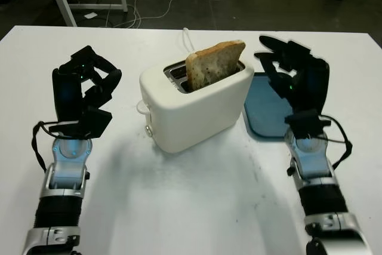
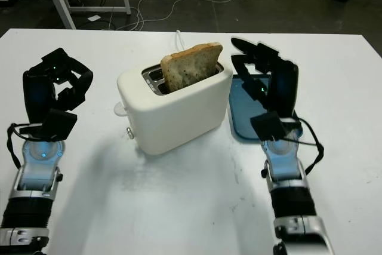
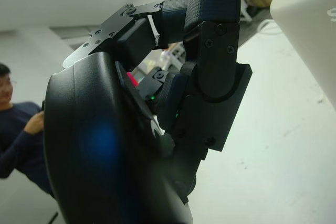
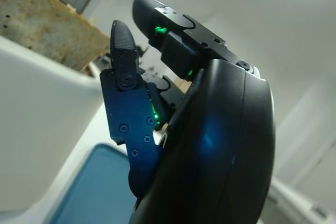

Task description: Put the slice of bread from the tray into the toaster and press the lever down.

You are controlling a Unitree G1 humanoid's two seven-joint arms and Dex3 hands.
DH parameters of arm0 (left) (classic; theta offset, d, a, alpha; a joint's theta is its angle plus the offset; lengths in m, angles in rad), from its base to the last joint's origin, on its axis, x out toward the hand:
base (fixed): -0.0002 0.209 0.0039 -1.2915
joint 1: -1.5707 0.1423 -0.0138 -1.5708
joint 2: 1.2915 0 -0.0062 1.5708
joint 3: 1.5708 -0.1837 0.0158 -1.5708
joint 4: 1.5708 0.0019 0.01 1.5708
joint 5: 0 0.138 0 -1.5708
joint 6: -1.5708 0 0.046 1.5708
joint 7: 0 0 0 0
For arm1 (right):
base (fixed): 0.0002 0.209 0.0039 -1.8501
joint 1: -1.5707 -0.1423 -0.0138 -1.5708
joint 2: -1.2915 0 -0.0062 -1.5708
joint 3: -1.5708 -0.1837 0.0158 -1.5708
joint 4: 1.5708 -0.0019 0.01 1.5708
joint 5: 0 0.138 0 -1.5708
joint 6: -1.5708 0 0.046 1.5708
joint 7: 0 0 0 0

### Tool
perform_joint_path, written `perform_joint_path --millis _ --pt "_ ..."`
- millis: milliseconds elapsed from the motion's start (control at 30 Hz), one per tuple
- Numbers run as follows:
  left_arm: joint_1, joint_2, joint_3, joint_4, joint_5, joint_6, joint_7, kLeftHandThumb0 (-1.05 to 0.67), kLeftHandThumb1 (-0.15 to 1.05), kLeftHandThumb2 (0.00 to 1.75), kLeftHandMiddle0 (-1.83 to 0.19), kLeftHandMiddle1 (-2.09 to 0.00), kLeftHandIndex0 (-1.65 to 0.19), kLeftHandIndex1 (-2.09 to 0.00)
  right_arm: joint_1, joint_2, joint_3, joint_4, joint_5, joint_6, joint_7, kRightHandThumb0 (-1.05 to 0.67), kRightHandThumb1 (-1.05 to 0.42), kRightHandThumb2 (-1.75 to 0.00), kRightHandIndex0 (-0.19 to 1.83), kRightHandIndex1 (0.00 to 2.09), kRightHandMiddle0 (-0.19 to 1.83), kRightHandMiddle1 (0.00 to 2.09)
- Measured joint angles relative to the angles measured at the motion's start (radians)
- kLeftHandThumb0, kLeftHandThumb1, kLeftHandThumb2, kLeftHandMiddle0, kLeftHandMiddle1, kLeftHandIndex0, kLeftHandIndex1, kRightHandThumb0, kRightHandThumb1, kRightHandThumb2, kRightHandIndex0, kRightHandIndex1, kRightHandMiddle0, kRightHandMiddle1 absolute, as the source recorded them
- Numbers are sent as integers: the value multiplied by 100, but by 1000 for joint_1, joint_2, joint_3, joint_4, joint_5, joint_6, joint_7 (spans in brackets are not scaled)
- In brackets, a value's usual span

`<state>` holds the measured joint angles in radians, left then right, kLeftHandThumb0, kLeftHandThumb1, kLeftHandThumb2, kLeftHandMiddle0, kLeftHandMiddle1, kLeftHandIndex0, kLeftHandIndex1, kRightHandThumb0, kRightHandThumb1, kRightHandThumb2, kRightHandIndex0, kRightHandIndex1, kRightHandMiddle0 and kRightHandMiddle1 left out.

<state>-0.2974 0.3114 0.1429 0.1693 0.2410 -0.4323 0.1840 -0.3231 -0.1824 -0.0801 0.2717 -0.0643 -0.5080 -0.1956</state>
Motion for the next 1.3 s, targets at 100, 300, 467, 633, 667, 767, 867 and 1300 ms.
perform_joint_path --millis 100,300,467,633,667,767,867,1300 --pt "0 14 0 -3 2 0 -18 -89 92 28 -98 -158 -95 -112 28 54 -26 -44 37 38 -14 -39 -92 -24 90 132 103 60" --pt "0 47 -10 0 6 -21 -64 -90 92 28 -96 -159 -96 -105 50 112 -45 -68 83 65 -7 -43 -92 -26 97 163 84 124" --pt "3 104 -16 0 17 -25 -120 -89 92 27 -97 -160 -96 -87 51 112 -69 -68 82 67 -7 -41 -92 -27 98 162 87 115" --pt "6 191 -22 -1 21 -52 -221 -90 92 26 -101 -159 -102 -75 49 112 -78 -67 75 84 -10 -46 -92 -23 100 160 93 109" --pt "6 214 -26 -3 15 -55 -256 -90 92 27 -100 -158 -103 -73 49 112 -79 -67 72 93 -10 -44 -92 -23 100 160 94 109" --pt "1 282 -43 -22 12 -56 -355 -91 92 27 -101 -155 -103 -65 49 112 -79 -67 72 104 -9 -44 -92 -23 100 159 93 108" --pt "-17 336 -50 -34 -5 -55 -444 -90 92 22 -102 -149 -105 -52 48 112 -79 -67 51 108 -12 -44 -92 -24 99 159 93 109" --pt "-64 405 -83 -11 -24 -135 -582 -97 92 29 -97 -172 -104 -33 45 113 -78 -66 50 148 -9 -39 -92 -24 96 161 88 113"
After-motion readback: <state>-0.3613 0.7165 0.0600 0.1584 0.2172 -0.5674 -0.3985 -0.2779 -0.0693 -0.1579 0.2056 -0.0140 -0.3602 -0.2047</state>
